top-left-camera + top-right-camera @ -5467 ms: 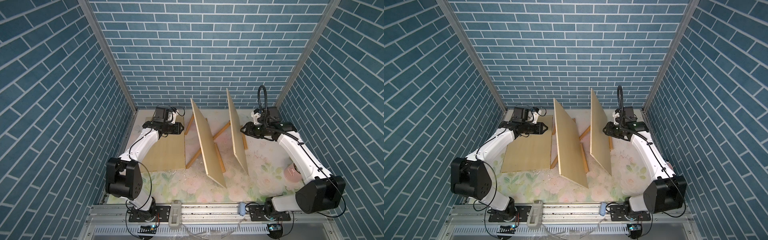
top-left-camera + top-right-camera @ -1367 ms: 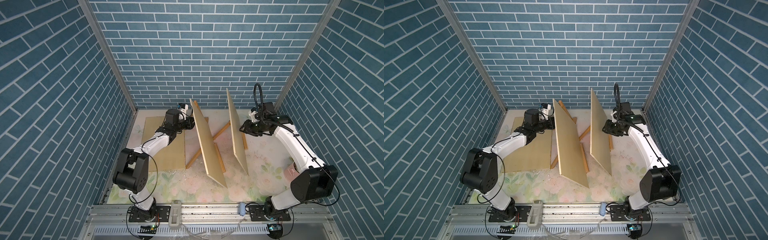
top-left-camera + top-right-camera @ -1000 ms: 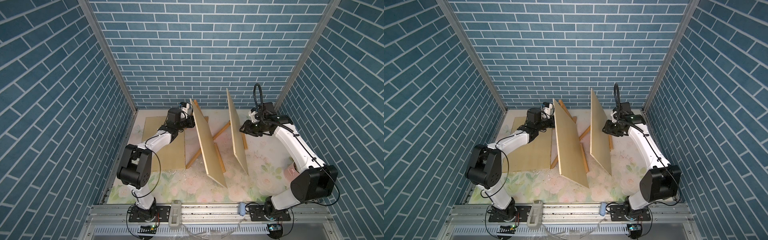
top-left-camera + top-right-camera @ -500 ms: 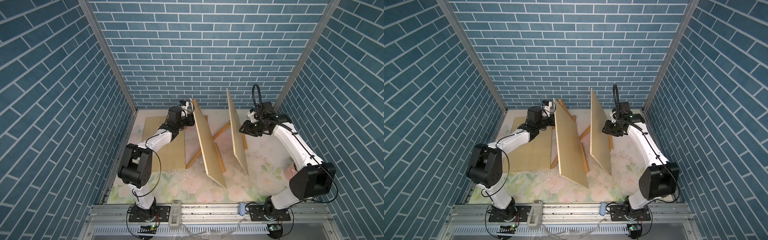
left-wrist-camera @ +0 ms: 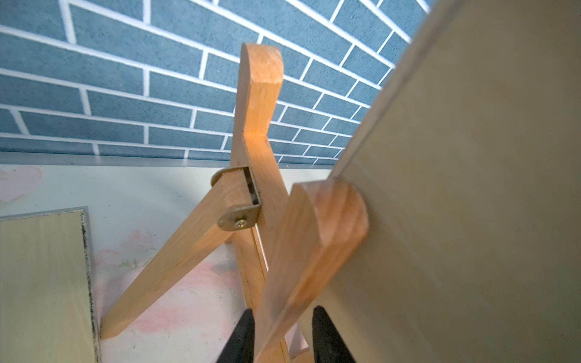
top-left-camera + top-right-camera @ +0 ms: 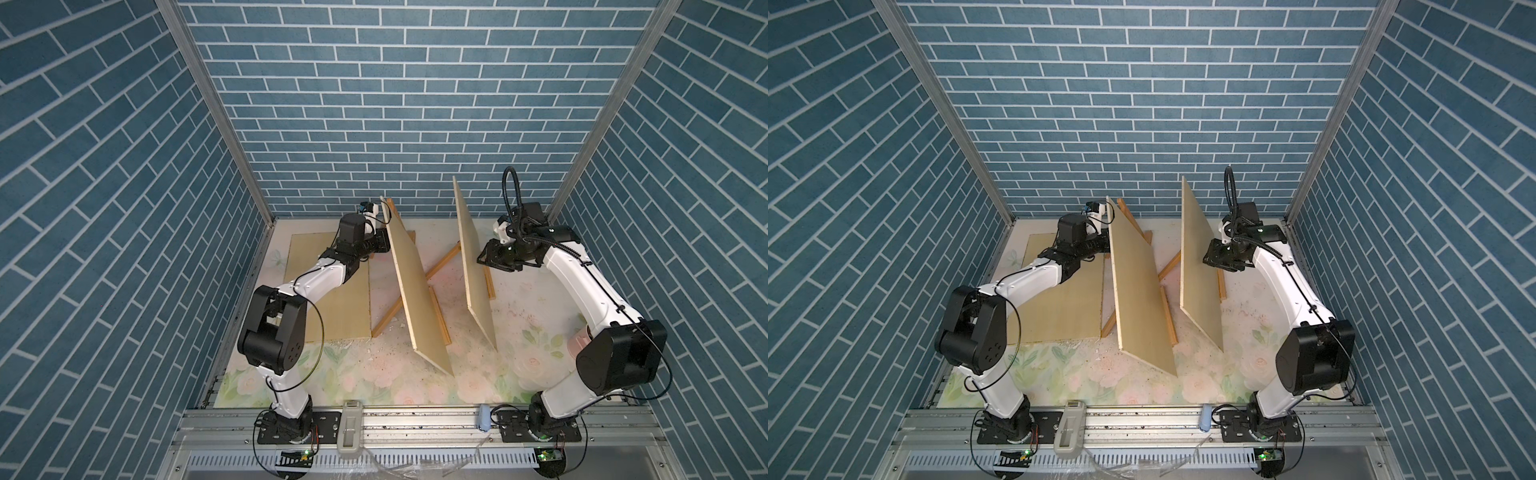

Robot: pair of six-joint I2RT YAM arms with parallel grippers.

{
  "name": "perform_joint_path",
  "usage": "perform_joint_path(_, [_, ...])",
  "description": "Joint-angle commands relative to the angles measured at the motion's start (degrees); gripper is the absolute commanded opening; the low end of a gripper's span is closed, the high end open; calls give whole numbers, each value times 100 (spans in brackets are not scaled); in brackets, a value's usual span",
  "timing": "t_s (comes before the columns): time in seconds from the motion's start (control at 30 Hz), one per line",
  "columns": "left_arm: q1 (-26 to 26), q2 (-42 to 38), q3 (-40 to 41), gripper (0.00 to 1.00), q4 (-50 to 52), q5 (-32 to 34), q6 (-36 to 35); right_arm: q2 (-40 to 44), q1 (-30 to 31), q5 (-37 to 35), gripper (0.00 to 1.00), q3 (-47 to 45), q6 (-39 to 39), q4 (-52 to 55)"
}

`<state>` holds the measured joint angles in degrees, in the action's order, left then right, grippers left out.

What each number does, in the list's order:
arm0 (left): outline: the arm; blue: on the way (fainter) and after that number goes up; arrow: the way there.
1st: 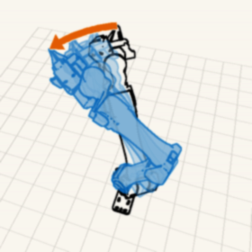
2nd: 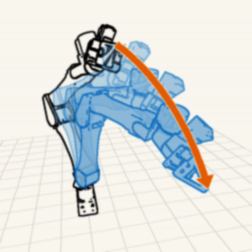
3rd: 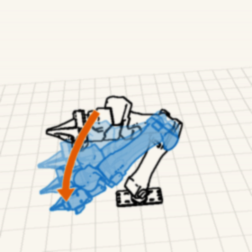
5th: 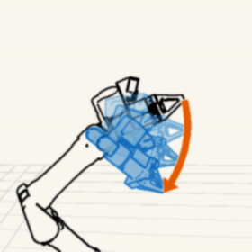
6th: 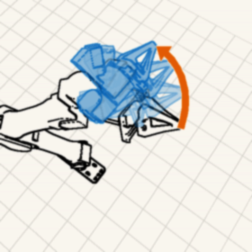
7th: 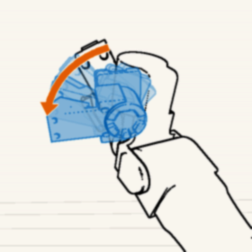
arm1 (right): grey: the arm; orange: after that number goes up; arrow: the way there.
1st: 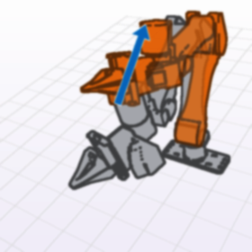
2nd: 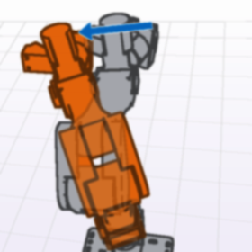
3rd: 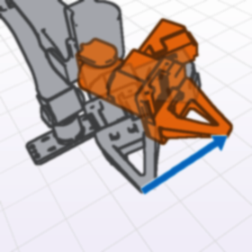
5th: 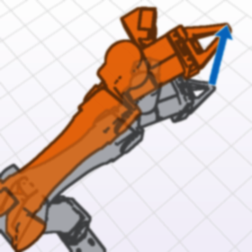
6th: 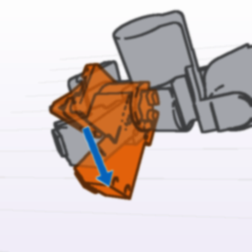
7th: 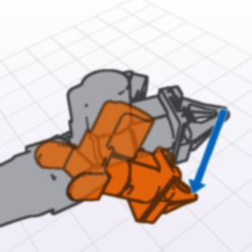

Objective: Disassemble the easel
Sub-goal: Pick up the easel at the center of the board.

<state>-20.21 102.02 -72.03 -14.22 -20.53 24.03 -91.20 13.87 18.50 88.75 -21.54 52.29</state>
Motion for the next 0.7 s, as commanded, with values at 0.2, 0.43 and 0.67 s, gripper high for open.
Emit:
perform_joint_path(0.2, [-86,63,128,35,-476,323,162,30,28,39,41,135,141,232])
perform_joint_path(0.43, [-190,411,-45,35,-783,536,346,76,30,14,41,149,176,314])
perform_joint_path(0.67, [-264,512,69,29,-949,826,382,100,29,-31,42,224,282,491])
